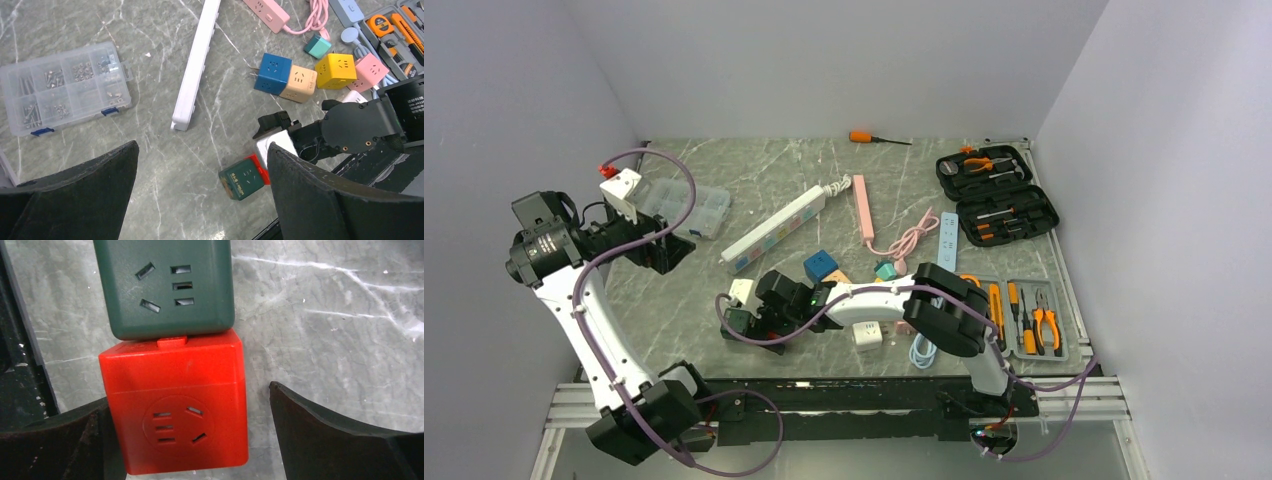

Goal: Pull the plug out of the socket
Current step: Remove the plug from the socket.

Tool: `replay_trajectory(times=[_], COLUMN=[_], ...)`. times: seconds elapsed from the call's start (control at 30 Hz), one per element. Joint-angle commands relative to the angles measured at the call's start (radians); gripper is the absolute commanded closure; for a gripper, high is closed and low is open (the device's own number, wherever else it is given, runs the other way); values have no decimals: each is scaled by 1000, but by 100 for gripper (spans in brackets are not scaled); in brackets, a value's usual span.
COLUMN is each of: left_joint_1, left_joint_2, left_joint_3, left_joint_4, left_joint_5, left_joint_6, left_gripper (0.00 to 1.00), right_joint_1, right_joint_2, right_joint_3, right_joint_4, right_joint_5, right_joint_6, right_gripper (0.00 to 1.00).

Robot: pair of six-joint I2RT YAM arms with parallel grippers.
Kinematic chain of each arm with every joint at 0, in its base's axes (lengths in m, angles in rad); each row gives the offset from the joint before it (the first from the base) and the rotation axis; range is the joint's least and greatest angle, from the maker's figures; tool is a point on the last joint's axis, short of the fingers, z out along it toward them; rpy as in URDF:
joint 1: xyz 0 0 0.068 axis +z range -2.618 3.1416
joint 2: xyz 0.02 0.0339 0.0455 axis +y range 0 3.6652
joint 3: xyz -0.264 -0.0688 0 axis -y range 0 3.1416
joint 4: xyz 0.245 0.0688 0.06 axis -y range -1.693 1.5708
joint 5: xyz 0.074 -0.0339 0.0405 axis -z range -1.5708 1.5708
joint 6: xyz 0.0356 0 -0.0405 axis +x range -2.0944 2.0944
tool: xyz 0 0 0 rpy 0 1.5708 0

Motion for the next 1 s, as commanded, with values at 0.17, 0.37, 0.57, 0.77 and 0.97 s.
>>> replay_trajectory(times=[0.17,0.37,0.57,0.77,0.97], left_joint_1=[6,5,6,6,4], left_joint_2=[-1,-32,-31,-99,-270], left_joint_3=[33,-19,50,95,-49], left_joint_4=[-73,21,-65,-54,-16], left_joint_5=[60,20,45,106,147], left_joint_6=[129,98,240,313,470], left_gripper=[4,1,1,1,1], right_joint_1=[3,2,-82,-127,-176], right_joint_2=[-1,-71,-184,-291,-372], right_joint_3=[26,33,73,45,2], right_joint_4=[35,-9,-109,-165,-187], right_joint_5=[-6,-1,-188,-217,-263], right_joint_6=[-22,-19,69,102,215], right_gripper=[51,86,100,100,100])
